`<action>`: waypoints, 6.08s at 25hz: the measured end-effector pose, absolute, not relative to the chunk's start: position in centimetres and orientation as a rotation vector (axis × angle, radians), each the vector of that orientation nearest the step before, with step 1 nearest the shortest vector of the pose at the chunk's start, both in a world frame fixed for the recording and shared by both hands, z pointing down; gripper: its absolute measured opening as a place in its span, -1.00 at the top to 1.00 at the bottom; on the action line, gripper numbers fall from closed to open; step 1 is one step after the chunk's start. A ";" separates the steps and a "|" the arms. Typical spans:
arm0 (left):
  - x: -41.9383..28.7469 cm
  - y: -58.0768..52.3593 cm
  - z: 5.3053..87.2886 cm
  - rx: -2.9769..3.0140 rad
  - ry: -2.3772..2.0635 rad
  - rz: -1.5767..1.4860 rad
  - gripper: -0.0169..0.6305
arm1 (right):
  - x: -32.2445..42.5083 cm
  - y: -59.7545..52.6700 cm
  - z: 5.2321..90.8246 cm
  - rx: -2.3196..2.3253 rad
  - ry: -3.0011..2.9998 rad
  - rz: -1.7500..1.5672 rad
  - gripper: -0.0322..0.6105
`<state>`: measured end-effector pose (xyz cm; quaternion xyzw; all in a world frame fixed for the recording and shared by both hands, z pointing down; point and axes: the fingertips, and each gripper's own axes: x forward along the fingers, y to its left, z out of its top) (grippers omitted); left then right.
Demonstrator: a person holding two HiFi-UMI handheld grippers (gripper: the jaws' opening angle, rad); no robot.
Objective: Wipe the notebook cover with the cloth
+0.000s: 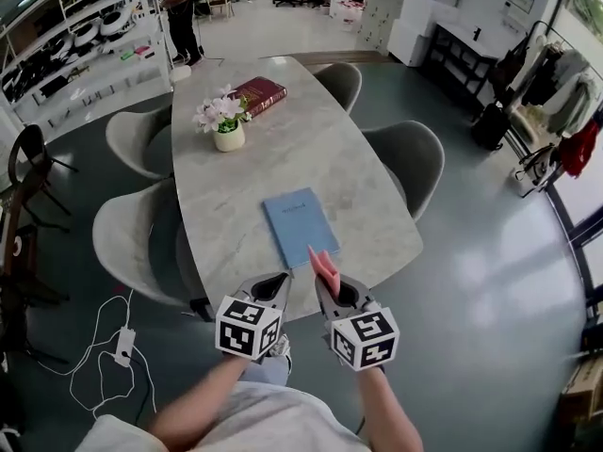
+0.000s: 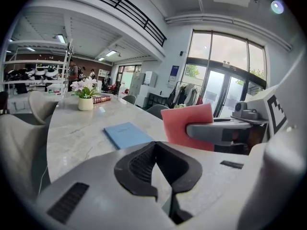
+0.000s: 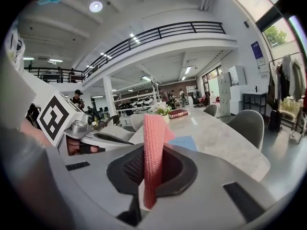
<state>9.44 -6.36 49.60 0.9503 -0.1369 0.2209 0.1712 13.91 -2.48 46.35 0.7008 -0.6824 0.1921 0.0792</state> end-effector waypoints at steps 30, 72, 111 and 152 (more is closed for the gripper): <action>11.5 -18.0 53.7 2.524 -0.574 0.579 0.92 | 17.3 -24.4 54.4 1.220 -1.963 0.250 0.85; 11.9 -18.0 54.0 2.375 -0.964 0.481 0.92 | 16.7 -19.2 61.5 0.720 -2.103 0.250 0.85; 13.7 -16.5 54.5 2.354 -1.003 0.449 0.92 | 20.4 -14.8 55.1 0.767 -2.205 0.123 0.85; 13.5 -17.3 54.8 2.370 -0.962 0.496 0.92 | 25.1 -20.1 61.5 0.812 -1.985 0.205 0.85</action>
